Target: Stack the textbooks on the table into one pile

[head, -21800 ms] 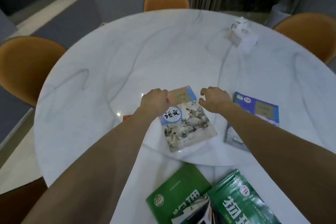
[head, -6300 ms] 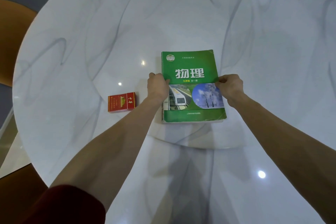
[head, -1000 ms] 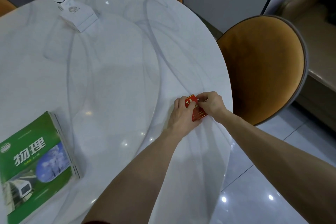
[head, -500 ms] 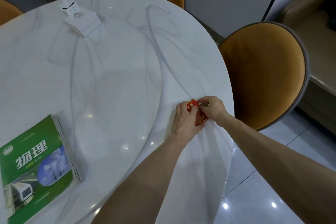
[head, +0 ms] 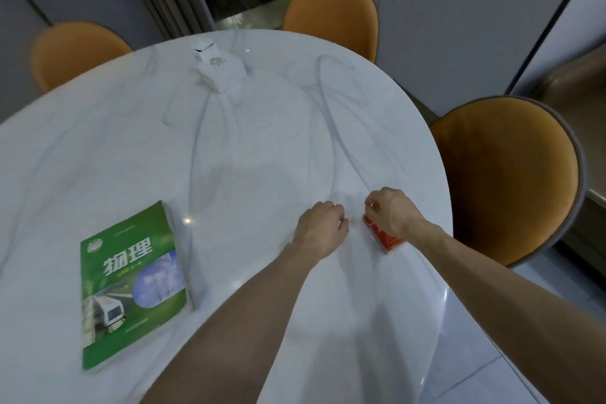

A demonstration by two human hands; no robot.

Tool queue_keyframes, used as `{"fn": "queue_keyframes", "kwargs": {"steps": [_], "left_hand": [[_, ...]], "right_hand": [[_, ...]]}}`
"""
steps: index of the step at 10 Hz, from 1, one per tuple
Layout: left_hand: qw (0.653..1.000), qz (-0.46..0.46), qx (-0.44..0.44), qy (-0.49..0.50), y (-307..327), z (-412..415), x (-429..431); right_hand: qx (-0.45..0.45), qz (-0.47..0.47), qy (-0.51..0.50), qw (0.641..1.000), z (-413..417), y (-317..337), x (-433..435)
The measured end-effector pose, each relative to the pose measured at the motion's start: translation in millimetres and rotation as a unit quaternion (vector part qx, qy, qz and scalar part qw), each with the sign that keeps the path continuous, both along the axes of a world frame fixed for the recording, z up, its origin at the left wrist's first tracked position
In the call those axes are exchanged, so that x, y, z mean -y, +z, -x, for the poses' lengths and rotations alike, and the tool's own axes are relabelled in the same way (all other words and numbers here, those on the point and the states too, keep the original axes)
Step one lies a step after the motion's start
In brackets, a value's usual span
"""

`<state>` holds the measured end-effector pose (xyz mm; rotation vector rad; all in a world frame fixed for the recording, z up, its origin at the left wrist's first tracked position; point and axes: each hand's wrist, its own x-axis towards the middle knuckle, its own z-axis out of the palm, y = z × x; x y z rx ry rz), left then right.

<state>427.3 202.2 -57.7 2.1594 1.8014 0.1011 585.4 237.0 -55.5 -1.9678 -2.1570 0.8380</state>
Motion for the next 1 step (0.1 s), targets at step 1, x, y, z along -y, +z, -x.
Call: {"fn": "queue_keyframes", "kwargs": {"steps": [1], "left_hand": [[0.999, -0.012, -0.015, 0.028, 19.3, 21.6, 4.5]], "right_hand": [[0.005, -0.031, 0.04, 0.999, 25.7, 18.2, 1.9]]}}
